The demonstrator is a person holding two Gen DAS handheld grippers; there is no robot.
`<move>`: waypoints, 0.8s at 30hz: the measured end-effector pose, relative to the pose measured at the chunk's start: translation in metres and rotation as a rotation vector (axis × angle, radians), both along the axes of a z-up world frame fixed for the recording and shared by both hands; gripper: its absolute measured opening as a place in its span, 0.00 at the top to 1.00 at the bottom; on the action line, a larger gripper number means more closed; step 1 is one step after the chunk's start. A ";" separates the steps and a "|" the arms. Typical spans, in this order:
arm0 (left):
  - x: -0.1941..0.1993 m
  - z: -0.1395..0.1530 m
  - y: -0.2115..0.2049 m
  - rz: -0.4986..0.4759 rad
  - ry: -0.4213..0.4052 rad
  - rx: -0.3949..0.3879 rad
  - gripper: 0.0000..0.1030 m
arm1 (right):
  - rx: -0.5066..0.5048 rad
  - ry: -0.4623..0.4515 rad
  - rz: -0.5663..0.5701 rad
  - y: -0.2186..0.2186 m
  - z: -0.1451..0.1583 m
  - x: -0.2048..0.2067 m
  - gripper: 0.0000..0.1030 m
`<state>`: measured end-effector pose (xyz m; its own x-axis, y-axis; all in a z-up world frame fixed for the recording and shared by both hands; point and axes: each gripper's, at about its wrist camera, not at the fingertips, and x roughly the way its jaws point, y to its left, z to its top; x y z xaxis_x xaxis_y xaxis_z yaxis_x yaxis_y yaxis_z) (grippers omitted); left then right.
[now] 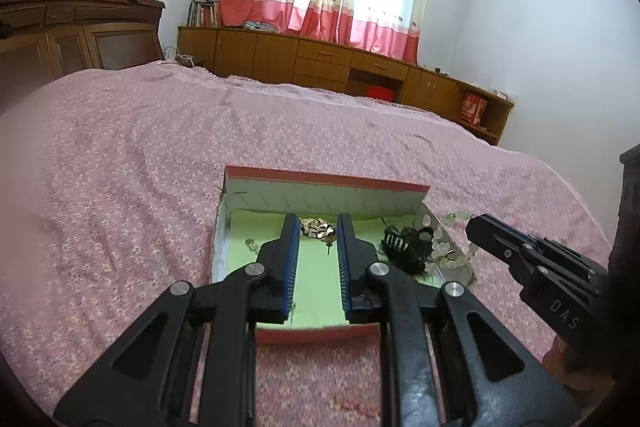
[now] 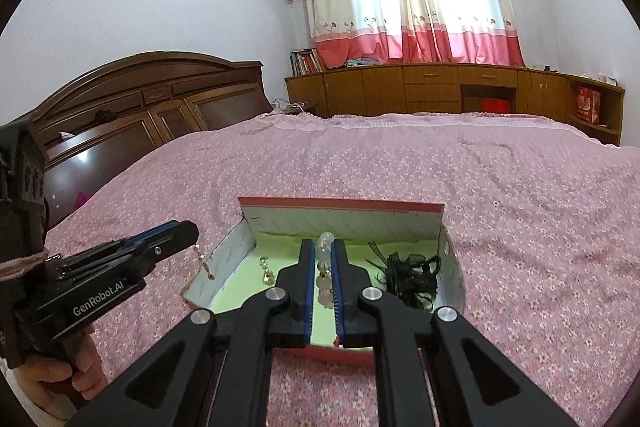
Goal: Organize jewelry
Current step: 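Lower both held items into the box and open both tools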
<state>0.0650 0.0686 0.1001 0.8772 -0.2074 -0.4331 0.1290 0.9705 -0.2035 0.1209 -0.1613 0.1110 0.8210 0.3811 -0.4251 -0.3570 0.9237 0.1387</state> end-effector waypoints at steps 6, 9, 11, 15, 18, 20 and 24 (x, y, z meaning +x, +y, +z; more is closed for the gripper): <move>0.015 -0.011 -0.001 0.011 -0.005 0.008 0.90 | 0.010 0.003 -0.010 0.004 -0.008 0.019 0.91; 0.024 -0.018 -0.001 0.016 0.012 0.005 0.90 | 0.009 0.017 -0.013 0.007 -0.016 0.031 0.91; 0.029 -0.023 -0.001 0.019 0.022 0.005 0.90 | 0.004 0.033 -0.015 0.010 -0.023 0.039 0.91; 0.041 -0.037 0.001 0.030 0.056 0.018 0.90 | -0.002 0.070 -0.009 0.014 -0.037 0.051 0.91; 0.049 -0.048 0.003 0.035 0.092 0.016 0.90 | 0.001 0.110 0.008 0.016 -0.050 0.061 0.91; 0.053 -0.055 0.003 0.039 0.110 0.022 0.90 | -0.001 0.130 0.012 0.018 -0.056 0.067 0.91; 0.058 -0.062 0.002 0.039 0.129 0.039 0.89 | -0.014 0.170 0.003 0.019 -0.068 0.079 0.91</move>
